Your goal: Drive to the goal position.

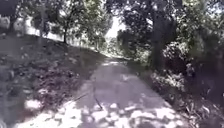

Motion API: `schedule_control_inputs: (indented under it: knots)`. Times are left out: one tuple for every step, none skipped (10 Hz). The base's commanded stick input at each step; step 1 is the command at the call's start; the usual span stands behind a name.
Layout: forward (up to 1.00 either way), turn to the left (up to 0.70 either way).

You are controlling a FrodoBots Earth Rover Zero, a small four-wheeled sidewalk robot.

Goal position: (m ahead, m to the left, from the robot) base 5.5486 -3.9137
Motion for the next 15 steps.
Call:
schedule_control_inputs:
  knots:
    - [0.5,0.17]
    - [0.5,0.12]
    - [0.5,0.08]
    - [0.5,0.03]
    - [0.5,0.05]
    - [0.5,0.12]
    - [0.5,0.16]
    - [0.5,0.16]
    - [0.5,0.13]
    - [0.5,0.01]
    - [0.5,0.0]
    - [0.5,0.0]
    - [0.5,0.0]
    - [0.5,0.0]
    - [0.5,0.0]
